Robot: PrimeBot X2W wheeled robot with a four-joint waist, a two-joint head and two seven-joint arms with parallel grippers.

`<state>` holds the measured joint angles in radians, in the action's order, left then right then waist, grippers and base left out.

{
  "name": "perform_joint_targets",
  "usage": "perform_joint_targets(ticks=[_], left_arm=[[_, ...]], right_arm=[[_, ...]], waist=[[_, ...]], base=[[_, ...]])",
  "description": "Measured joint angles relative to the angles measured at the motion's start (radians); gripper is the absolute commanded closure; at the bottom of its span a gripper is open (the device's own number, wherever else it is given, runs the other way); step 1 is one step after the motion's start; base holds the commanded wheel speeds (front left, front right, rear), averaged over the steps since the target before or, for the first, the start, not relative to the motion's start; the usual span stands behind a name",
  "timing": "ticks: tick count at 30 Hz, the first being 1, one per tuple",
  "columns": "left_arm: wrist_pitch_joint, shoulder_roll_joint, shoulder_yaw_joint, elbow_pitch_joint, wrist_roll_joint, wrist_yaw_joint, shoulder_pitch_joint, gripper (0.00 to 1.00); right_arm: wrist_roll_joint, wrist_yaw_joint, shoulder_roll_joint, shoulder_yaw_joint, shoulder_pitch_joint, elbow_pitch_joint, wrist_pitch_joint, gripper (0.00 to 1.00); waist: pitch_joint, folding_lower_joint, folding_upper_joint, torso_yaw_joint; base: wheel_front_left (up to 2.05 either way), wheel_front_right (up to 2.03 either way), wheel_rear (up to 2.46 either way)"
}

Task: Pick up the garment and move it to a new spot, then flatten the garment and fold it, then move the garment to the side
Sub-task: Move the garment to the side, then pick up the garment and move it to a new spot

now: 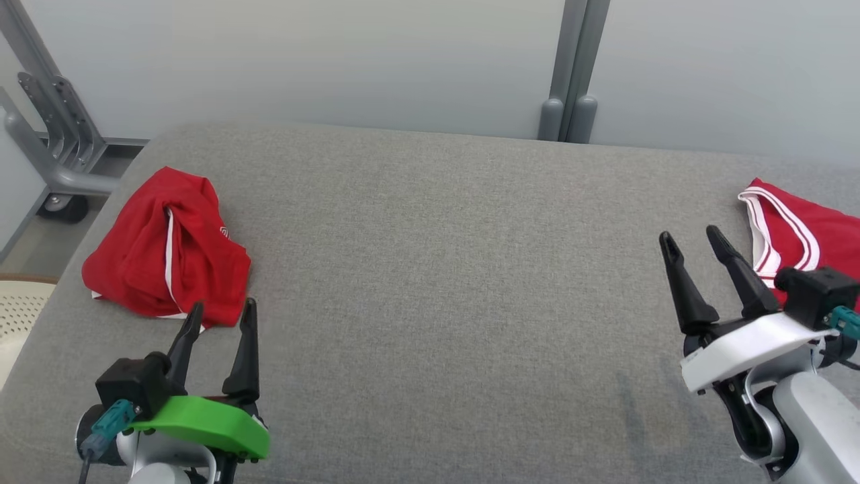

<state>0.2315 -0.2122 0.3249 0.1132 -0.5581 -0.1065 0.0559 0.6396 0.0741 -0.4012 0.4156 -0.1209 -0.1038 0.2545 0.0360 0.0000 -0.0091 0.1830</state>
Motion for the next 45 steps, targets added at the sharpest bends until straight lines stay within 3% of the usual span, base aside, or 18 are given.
perform_joint_targets(ticks=[7, 45], left_arm=[[0.009, -0.004, -0.019, -0.008, 0.010, -0.001, -0.018, 0.00], [0.016, -0.002, -0.041, -0.066, 0.055, -0.008, -0.067, 0.00]], right_arm=[[-0.070, 0.034, 0.022, -0.024, 0.080, 0.043, 0.000, 0.00], [-0.176, 0.050, 0.055, -0.120, 0.227, 0.192, 0.000, 0.00]], waist=[[0.008, 0.0000, 0.0000, 0.004], [-0.018, 0.0000, 0.0000, -0.121]], base=[[0.00, 0.00, 0.00], [0.00, 0.00, 0.00]])
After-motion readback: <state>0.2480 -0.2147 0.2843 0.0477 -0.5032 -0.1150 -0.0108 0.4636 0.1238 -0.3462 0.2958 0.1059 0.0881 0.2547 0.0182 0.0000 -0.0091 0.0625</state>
